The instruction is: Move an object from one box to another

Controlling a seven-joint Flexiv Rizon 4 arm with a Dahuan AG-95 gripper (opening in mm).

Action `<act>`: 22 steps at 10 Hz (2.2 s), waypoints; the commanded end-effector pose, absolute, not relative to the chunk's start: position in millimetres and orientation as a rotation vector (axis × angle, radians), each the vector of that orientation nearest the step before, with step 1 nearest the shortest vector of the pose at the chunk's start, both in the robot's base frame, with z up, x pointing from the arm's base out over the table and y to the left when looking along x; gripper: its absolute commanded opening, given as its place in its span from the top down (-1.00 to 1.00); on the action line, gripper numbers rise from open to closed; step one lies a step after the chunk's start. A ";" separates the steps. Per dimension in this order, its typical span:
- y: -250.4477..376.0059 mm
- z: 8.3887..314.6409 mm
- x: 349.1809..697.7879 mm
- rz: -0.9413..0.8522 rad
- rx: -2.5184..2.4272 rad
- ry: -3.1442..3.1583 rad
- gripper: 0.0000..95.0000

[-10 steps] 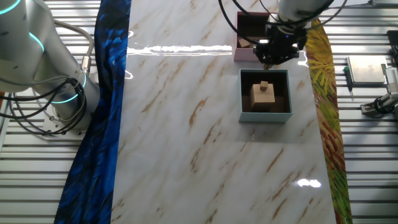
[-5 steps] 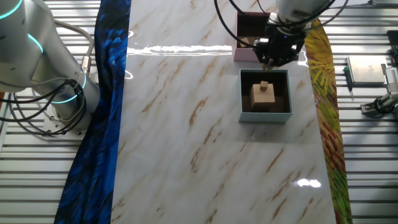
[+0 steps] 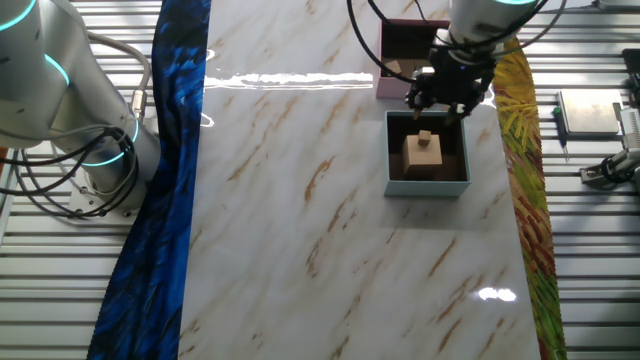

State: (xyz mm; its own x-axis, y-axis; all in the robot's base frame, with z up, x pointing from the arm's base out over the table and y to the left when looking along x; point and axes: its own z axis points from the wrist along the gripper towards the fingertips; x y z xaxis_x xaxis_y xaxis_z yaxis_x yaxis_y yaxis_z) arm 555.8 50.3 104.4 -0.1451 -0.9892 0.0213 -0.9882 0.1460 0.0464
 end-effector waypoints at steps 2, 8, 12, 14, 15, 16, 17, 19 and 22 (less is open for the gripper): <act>43.5 97.8 554.8 -0.041 2.053 -2.326 -0.20; 38.3 82.2 546.7 -0.040 2.052 -2.333 0.20; 37.1 75.9 547.5 -0.042 2.044 -2.346 1.00; 37.1 75.9 547.5 -0.055 2.026 -2.371 1.00; 37.1 76.0 547.5 -0.056 2.024 -2.375 1.00; 37.1 76.1 547.5 -0.055 2.021 -2.378 1.00; 37.3 77.4 547.3 -0.056 2.017 -2.381 1.00; 38.3 83.8 546.1 -0.055 2.012 -2.382 1.00; 43.8 107.3 540.5 -0.053 1.973 -2.414 1.00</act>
